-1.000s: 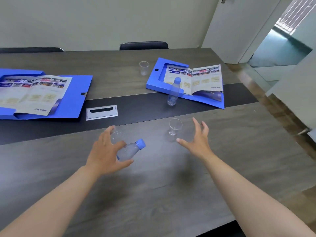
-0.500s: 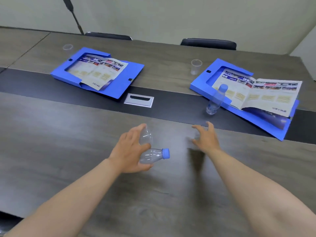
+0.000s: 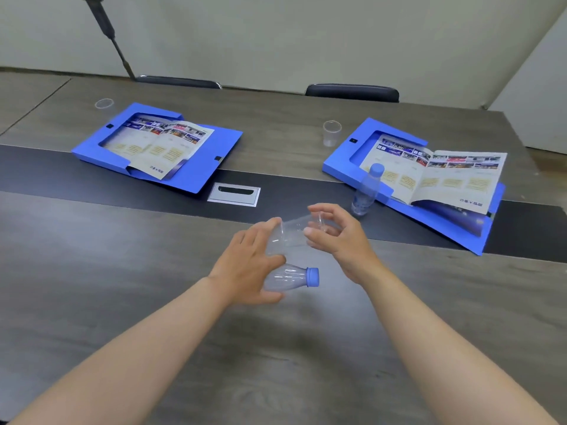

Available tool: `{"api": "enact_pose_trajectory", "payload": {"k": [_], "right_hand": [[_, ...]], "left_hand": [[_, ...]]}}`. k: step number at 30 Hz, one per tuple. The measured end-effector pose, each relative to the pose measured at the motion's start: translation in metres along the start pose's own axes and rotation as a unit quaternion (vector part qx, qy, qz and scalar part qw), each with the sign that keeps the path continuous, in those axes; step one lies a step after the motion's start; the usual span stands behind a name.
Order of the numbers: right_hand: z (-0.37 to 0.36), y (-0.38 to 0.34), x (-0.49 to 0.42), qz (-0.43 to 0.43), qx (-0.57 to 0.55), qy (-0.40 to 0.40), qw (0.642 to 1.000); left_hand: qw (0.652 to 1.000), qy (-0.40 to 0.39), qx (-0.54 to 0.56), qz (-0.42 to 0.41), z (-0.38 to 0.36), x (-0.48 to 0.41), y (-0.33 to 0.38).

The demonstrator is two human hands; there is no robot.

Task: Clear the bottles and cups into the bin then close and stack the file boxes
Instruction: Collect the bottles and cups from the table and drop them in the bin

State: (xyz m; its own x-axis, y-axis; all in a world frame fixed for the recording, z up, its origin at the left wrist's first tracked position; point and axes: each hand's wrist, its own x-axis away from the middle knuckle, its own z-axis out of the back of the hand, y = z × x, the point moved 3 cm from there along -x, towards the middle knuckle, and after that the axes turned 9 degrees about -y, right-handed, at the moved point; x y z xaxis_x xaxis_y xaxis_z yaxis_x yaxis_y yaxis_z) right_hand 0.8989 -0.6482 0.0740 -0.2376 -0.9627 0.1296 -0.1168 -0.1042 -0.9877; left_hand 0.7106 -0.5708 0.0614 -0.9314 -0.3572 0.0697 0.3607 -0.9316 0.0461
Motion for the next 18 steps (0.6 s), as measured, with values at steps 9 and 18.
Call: {"api": "enact_pose_trajectory", "payload": {"k": [9, 18], "right_hand": [[-0.010, -0.007, -0.001, -0.016, 0.080, -0.084, 0.993], [0.005, -0.010, -0.005, -0.031, 0.080, -0.110, 0.990]], "left_hand": [[0.999, 0.028, 0.006, -0.024, 0.013, -0.023, 0.014], [0.999, 0.041, 0.033, -0.010, 0.009, -0.036, 0.024]]}}
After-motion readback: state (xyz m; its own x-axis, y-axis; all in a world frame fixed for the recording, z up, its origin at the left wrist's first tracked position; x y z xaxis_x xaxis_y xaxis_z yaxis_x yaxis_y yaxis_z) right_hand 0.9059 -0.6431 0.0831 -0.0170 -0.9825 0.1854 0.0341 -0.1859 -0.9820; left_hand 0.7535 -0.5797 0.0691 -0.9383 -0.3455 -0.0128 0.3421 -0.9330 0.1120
